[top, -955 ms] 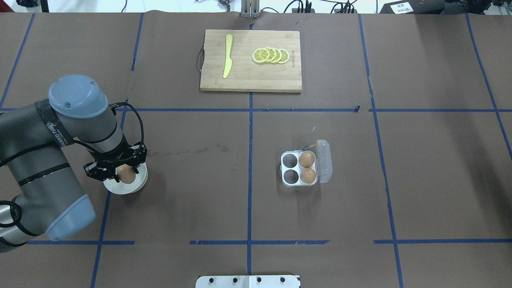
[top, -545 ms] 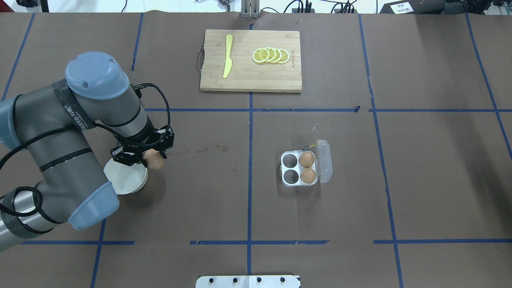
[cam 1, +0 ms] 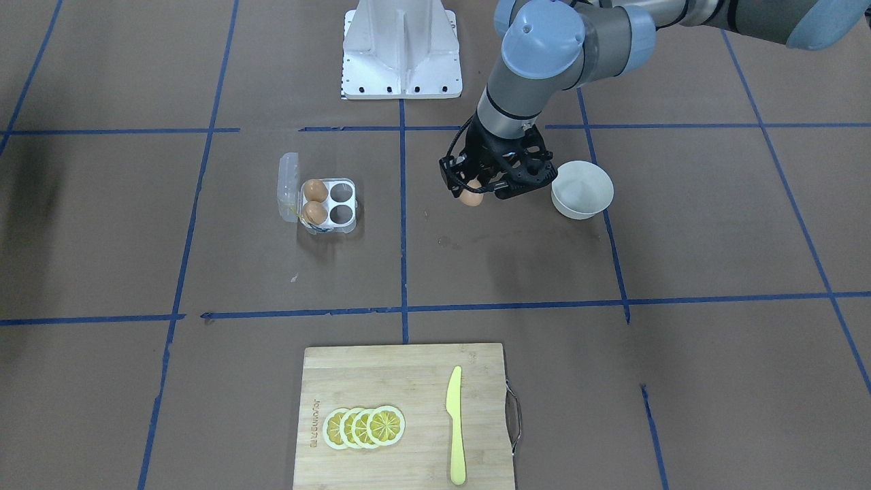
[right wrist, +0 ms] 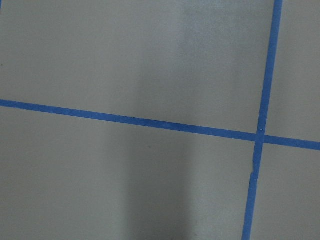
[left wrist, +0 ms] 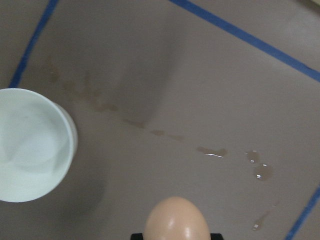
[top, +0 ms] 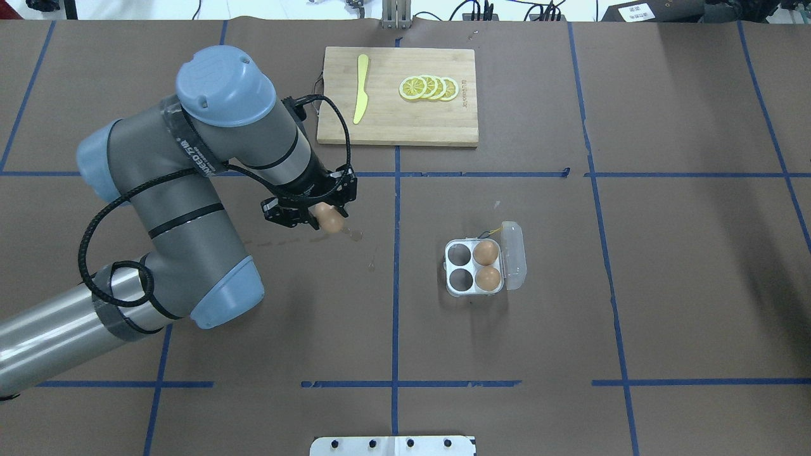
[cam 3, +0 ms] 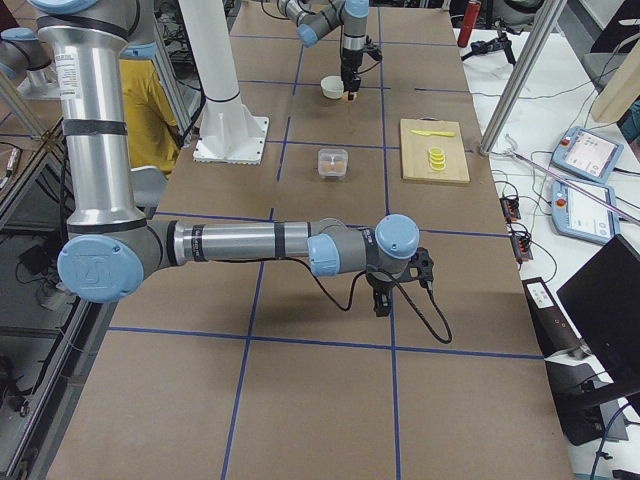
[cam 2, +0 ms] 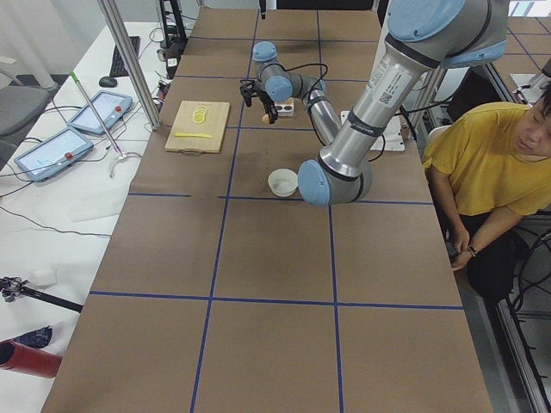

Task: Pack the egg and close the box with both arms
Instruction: 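Lift the egg out of the bowl and carry it to the carton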

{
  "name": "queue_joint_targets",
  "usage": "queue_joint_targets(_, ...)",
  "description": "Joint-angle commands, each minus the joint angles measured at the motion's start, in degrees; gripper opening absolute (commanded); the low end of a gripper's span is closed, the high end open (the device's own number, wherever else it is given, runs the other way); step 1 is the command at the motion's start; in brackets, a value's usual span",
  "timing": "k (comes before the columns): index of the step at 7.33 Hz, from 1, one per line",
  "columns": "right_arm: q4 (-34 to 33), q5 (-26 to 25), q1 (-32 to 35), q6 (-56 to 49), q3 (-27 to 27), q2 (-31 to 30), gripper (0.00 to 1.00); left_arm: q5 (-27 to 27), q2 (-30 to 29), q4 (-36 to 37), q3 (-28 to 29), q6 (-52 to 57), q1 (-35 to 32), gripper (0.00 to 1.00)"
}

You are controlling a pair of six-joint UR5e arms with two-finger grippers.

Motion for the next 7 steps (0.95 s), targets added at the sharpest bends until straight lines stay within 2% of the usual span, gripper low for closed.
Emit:
queue_joint_targets(1,0.63,1.37,-0.79,0.03,0.16,-0.17,1.00,2.74,-4.93,-5.71,5.21,3.30,2.68,0.00)
queue_joint_targets(2,0.63,1.37,-1.14,0.03,0.16,-0.17,1.00,2.66,-5.39,-6.67,6.01,9.60,3.57,0.00)
queue_joint_targets(4,0.63,1.37,-1.23,0.03,0.77,-0.17,1.00,2.66,-6.35,-15.17,10.56,11.85,7.34,0.00)
queue_joint_targets(5,0.63,1.46,-1.40,0.03,0.78,-0.17,1.00,2.75,-9.93,-16.25,15.55,12.12,8.05,0.00)
queue_joint_targets(7,0.63,1.46,-1.75,0.03,0.78,-0.17,1.00,6.60,-13.03,-16.88,18.24,12.82,10.59,0.00)
